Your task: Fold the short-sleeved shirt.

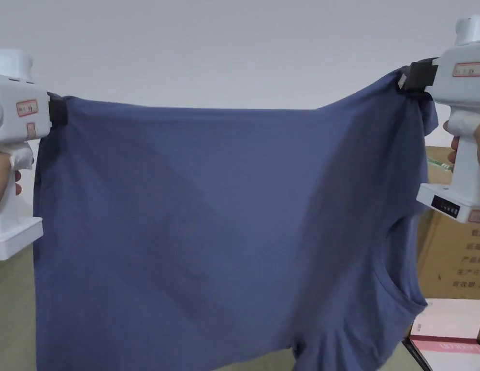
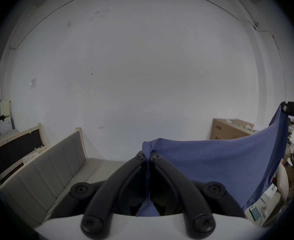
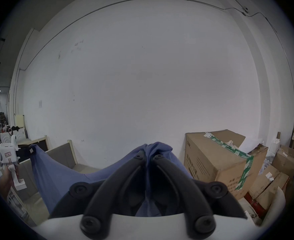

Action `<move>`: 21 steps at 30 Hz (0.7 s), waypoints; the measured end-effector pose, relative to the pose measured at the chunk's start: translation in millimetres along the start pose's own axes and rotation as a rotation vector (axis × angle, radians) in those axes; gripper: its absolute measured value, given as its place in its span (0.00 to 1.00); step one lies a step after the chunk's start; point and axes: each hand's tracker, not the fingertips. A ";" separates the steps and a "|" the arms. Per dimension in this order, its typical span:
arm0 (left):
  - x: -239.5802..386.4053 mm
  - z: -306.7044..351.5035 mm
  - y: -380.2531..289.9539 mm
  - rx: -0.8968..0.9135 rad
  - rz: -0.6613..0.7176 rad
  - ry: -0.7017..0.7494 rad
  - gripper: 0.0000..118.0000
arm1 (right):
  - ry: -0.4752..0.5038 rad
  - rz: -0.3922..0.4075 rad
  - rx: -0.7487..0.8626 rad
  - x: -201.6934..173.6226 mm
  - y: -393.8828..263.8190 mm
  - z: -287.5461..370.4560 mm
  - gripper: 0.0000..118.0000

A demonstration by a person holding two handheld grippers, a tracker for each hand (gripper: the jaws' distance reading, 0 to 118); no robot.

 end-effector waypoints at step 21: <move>27.2 -90.6 -139.2 -0.189 0.024 0.052 0.01 | -0.101 -0.048 -0.187 20.9 -152.9 -102.9 0.03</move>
